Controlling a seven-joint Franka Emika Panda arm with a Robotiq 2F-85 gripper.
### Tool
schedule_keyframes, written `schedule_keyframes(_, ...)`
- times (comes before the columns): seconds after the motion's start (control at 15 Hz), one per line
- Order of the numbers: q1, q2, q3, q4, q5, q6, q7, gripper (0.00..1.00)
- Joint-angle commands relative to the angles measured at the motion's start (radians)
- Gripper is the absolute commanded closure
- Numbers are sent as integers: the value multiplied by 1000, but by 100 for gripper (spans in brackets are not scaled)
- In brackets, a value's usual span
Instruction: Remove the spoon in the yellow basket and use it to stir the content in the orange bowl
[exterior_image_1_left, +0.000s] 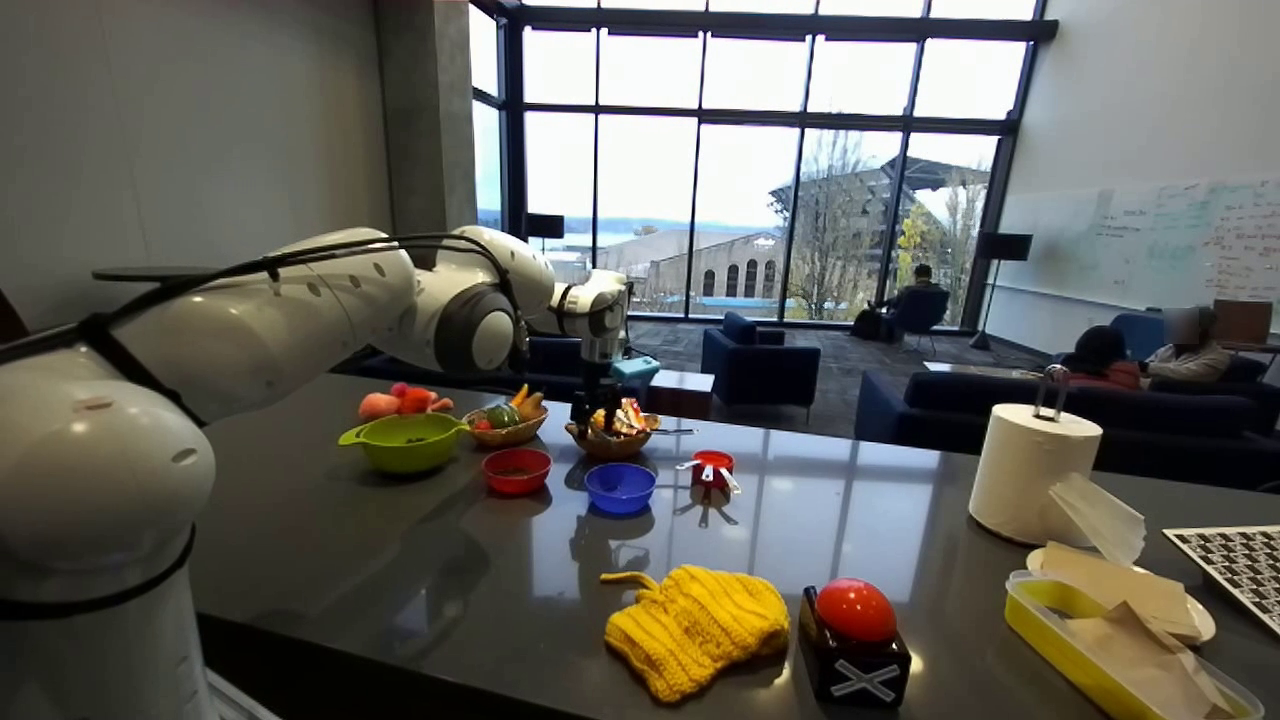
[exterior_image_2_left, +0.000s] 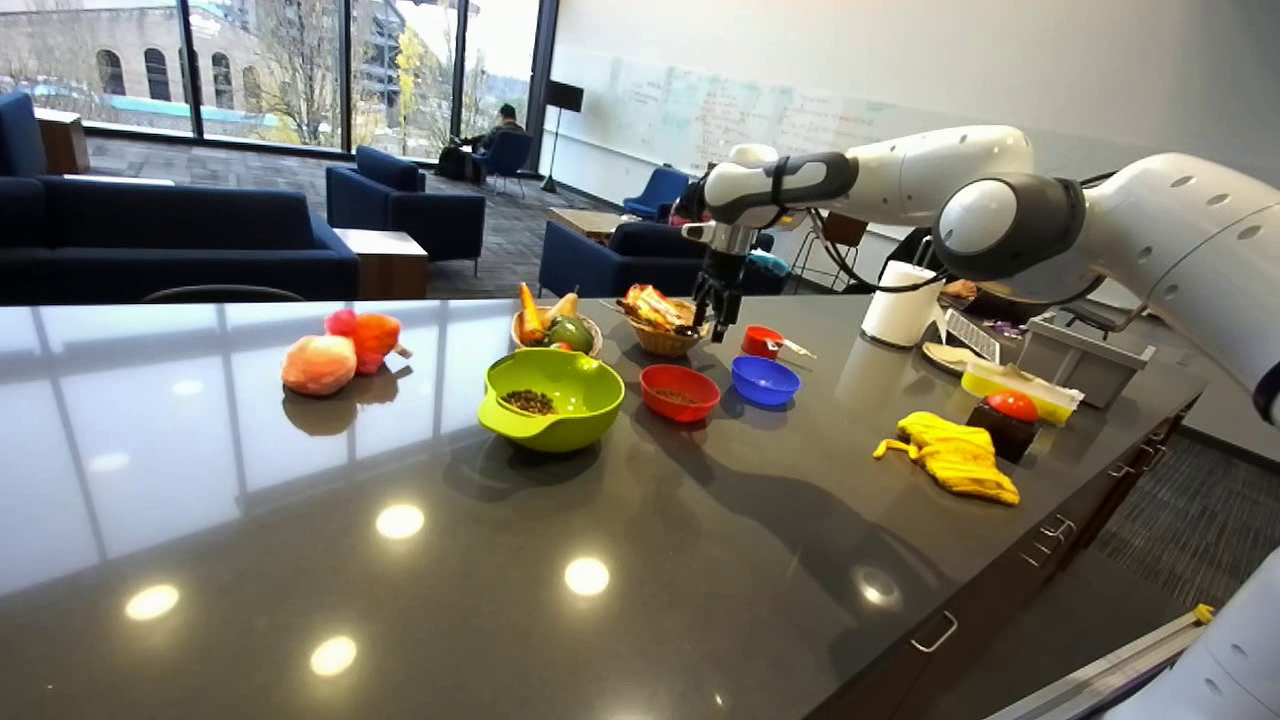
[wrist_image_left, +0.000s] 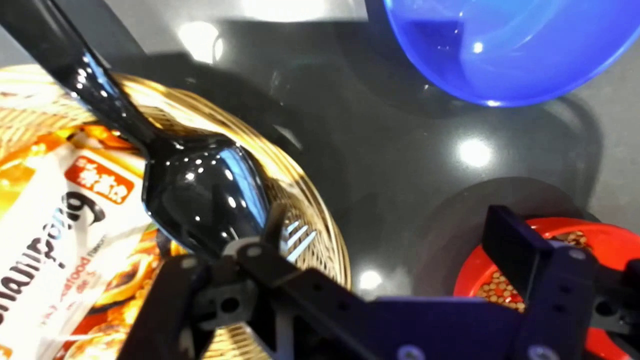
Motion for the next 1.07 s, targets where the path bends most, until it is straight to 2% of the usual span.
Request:
schedule_keyframes(0.0, 5, 47, -2, 65, -15, 0, -78, 0)
schedule_keyframes(0.4, 7, 84, -8, 85, -16, -2, -155, 0)
schedule_keyframes(0.6, 8, 96, -9, 95, -15, -6, -182, 11)
schedule_keyframes(0.87, 8, 96, -17, 96, -20, -15, -199, 0)
schedule_keyframes(1.0, 10, 86, -28, 93, -28, -22, -205, 0)
